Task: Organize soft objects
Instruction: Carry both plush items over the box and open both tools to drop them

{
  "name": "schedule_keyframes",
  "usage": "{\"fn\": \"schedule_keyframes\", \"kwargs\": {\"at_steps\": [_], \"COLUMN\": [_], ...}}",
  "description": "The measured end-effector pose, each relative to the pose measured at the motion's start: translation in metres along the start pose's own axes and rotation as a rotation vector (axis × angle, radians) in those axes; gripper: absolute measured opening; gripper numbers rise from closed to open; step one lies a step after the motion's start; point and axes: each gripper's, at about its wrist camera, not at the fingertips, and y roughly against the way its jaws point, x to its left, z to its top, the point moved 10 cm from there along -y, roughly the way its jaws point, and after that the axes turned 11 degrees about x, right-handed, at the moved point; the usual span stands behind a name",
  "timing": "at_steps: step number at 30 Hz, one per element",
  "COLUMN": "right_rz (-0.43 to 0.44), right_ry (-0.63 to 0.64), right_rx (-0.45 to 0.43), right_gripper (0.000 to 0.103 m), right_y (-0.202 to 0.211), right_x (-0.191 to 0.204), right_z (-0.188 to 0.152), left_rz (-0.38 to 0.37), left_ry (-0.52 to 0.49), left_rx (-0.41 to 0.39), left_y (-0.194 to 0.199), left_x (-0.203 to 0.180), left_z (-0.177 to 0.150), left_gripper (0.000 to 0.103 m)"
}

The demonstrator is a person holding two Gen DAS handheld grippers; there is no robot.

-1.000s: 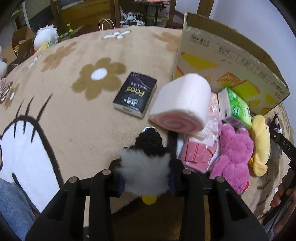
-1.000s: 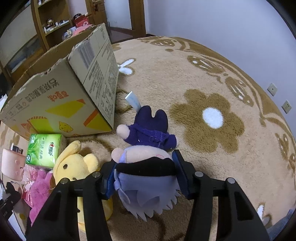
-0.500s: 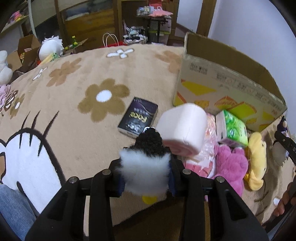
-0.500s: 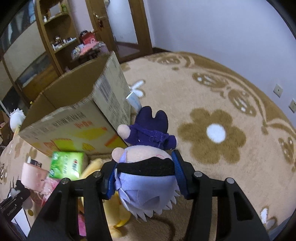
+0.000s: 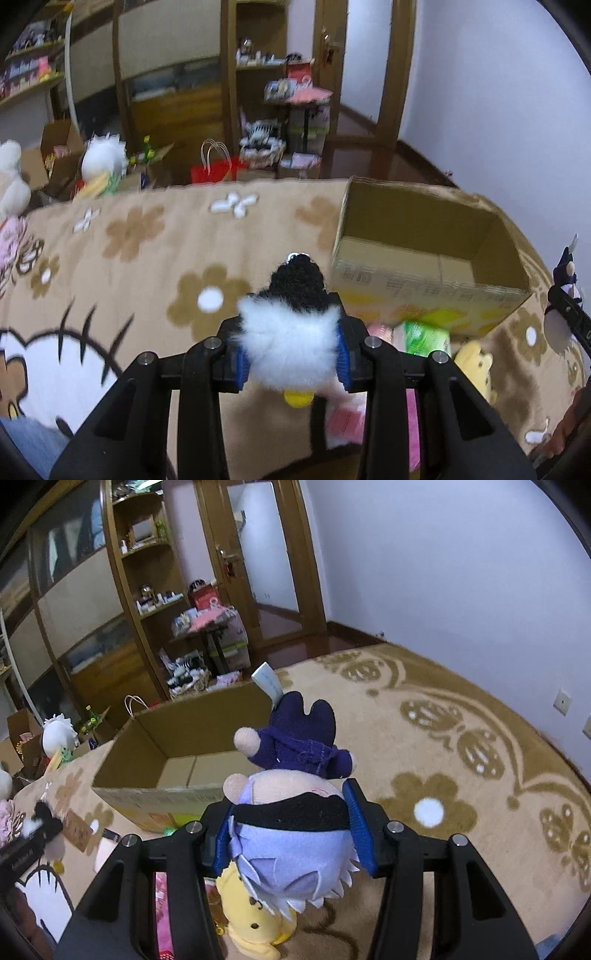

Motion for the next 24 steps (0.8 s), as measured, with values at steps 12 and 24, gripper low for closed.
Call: {"fn": "schedule_keyframes", "kwargs": {"at_steps": [12, 24], "right_rz": [-0.030, -0.038], "right_ry": [0.116, 0.160], "right_rx": [-0.086, -0.095], "right_gripper": [0.056, 0.057], "right_y": [0.024, 0.005], "right_x": [0.036, 0.058], "right_z": [0.040, 0.057], "left_rz": [0.020, 0.043], "left_ry": [-0.113, -0.212], "left_rx": [-0.107, -0.157], "left_y": [0.020, 0.004], "left_x": [-0.027, -0.055], "left_z": [0.051, 0.079], "left_gripper": [0.034, 0.035]}}
